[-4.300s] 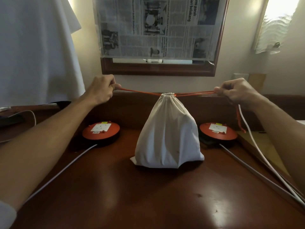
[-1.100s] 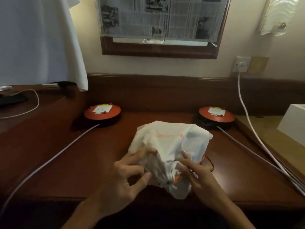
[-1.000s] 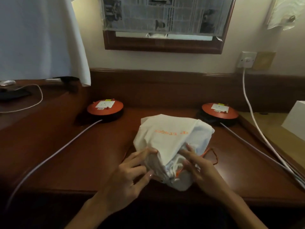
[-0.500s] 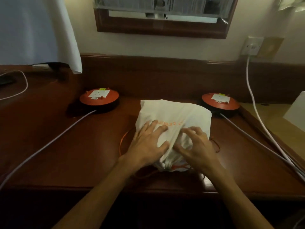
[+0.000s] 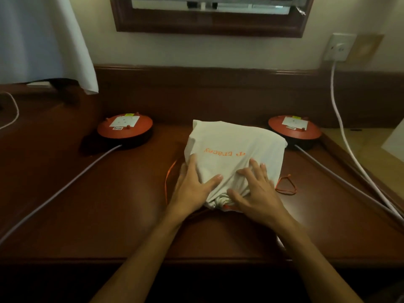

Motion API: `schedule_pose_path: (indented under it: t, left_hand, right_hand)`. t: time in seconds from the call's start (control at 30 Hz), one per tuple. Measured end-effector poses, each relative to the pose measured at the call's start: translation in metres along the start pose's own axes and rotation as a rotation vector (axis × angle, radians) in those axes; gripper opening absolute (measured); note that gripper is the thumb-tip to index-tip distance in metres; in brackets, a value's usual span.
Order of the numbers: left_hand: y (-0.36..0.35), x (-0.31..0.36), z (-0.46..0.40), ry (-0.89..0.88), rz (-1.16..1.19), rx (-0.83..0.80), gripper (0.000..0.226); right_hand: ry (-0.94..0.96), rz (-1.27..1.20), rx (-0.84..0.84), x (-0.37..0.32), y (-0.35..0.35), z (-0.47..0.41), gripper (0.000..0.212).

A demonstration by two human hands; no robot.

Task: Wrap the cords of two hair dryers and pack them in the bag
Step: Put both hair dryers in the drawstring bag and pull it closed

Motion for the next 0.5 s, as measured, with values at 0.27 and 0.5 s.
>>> schedule_pose_path:
  t: [0.27, 0.5]
  left_hand:
    - [-0.008, -0.016, 0.002, -0.011, 0.313, 0.000, 0.092]
    - [0.001, -0.006, -0.004, -0.026, 0.008, 0.047, 0.104]
  right_hand:
    - [0.079, -0.022, -0.019, -0.007, -0.011, -0.011, 0.047]
    - [0.053, -0.069, -0.023, 0.005, 0.008, -0.022, 0.031]
Point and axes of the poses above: each hand's wrist, its own z-axis away from the middle knuckle, its own y-axis out of the back of the hand, x = y × z, the point moved 3 cm from there along -z, towards the middle knuckle, and after that the axes turned 13 degrees about y, right-handed, at the moved point
